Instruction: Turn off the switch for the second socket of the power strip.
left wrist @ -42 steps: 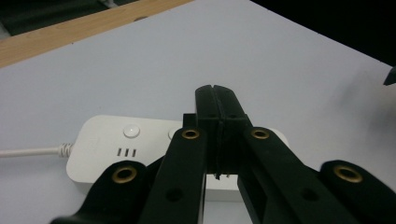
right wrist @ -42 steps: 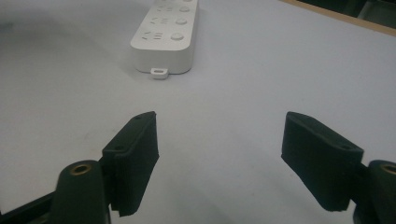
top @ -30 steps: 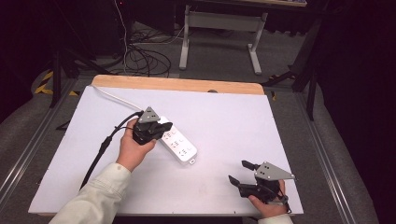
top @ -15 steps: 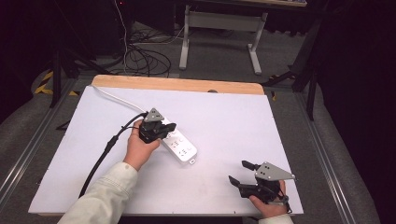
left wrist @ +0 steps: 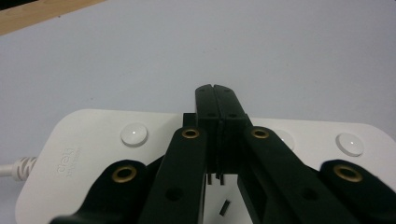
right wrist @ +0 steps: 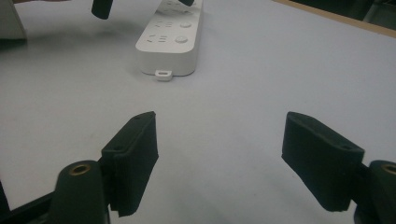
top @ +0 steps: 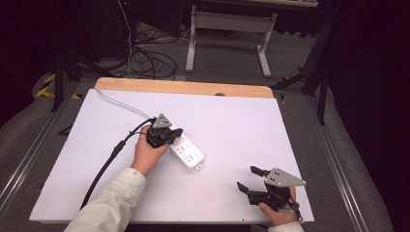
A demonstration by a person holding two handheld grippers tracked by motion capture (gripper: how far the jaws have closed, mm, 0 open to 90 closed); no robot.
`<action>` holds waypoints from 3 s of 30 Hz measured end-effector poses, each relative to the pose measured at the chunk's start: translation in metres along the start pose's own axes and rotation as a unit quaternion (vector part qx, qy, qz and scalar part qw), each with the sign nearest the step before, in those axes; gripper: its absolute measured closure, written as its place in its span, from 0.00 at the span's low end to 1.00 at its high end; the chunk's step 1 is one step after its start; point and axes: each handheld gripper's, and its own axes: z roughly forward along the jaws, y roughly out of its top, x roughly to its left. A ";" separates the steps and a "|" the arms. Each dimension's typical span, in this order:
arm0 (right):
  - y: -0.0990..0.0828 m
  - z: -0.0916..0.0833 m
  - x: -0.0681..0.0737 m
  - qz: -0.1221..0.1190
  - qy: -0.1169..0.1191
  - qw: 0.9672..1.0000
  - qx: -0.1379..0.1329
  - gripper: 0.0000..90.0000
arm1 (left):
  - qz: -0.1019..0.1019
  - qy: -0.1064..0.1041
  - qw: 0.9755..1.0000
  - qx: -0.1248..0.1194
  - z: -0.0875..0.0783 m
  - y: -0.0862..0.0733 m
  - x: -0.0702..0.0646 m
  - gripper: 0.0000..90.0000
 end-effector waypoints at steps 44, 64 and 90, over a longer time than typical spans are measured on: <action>-0.001 0.001 -0.001 0.005 0.005 1.000 0.000 0.30 | 0.005 0.022 1.000 0.016 0.007 -0.003 -0.003 1.00; -0.001 0.002 -0.001 0.008 0.007 1.000 0.003 0.30 | -0.012 0.019 0.999 0.022 0.007 -0.002 -0.004 1.00; -0.001 0.002 -0.002 0.009 0.010 1.000 0.006 0.30 | -0.019 0.015 0.999 0.042 0.007 0.003 -0.001 1.00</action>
